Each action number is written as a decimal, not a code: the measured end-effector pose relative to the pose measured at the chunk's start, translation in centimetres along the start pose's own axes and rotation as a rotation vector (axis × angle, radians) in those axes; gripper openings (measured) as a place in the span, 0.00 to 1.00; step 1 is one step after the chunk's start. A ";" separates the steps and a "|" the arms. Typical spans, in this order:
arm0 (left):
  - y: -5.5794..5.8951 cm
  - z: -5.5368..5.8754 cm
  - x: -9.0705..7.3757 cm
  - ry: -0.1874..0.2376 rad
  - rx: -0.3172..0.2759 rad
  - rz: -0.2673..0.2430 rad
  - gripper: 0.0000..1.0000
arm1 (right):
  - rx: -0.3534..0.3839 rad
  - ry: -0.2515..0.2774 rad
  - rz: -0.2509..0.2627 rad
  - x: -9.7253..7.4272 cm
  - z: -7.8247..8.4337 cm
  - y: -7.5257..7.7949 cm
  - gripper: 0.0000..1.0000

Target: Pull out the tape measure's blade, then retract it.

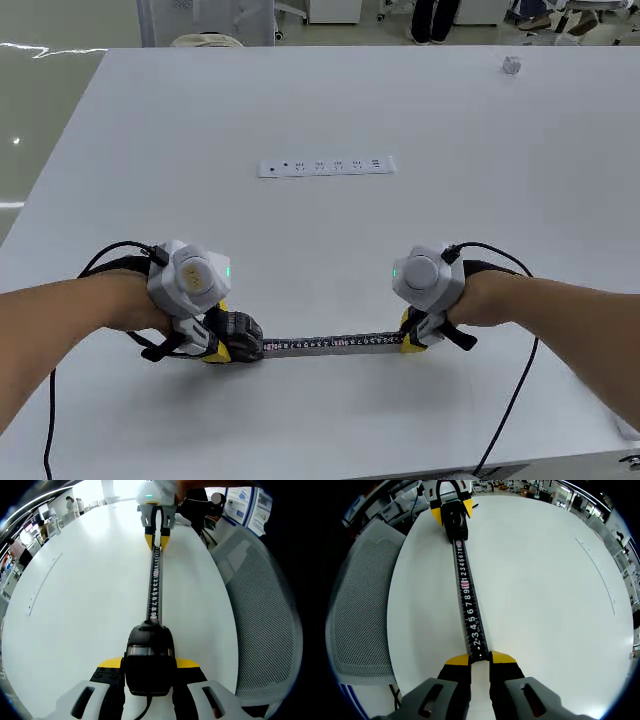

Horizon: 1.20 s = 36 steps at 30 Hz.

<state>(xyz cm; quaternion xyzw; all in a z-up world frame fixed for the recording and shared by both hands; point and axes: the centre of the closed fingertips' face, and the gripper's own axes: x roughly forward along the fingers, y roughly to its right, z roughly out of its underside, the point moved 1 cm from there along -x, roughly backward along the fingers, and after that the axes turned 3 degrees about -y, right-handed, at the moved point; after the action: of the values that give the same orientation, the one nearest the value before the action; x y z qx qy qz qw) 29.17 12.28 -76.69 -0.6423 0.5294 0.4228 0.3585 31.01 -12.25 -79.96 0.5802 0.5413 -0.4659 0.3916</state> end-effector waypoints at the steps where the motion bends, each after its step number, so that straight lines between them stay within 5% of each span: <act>1: 0.0 0.0 0.0 0.000 -0.001 0.000 0.33 | 0.001 0.000 0.000 0.0 0.1 0.0 0.12; 36: 0.5 -0.2 -0.2 -0.003 -0.001 -0.002 0.33 | 0.019 0.001 0.006 -0.3 1.3 0.3 0.12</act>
<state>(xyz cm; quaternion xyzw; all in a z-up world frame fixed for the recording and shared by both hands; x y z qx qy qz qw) 28.72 12.12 -76.40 -0.6423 0.5279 0.4237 0.3594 31.14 -13.61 -80.01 0.5858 0.5352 -0.4693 0.3874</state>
